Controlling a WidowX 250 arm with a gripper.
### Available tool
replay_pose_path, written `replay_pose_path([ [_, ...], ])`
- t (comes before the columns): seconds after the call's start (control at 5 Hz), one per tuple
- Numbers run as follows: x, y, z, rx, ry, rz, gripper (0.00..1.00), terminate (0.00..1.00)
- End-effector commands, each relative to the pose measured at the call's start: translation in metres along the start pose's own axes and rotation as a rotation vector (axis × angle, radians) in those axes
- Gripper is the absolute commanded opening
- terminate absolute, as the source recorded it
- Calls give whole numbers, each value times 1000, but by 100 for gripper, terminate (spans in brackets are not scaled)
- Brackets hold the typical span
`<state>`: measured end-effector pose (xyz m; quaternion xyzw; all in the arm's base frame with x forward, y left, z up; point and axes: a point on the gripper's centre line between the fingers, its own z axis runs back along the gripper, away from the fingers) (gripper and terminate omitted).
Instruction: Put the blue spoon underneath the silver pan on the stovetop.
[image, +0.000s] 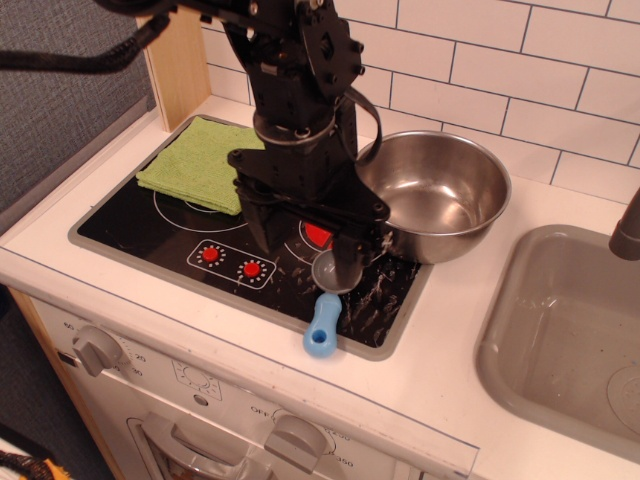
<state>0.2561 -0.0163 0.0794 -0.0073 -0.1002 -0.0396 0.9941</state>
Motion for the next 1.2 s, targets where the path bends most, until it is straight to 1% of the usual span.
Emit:
replay_pose_path([
  [0.0,1,5,10,7,-35,4,100,0],
  [0.8,1,5,10,7,-35,4,100,0],
  [1.0,1,5,10,7,-35,4,100,100],
])
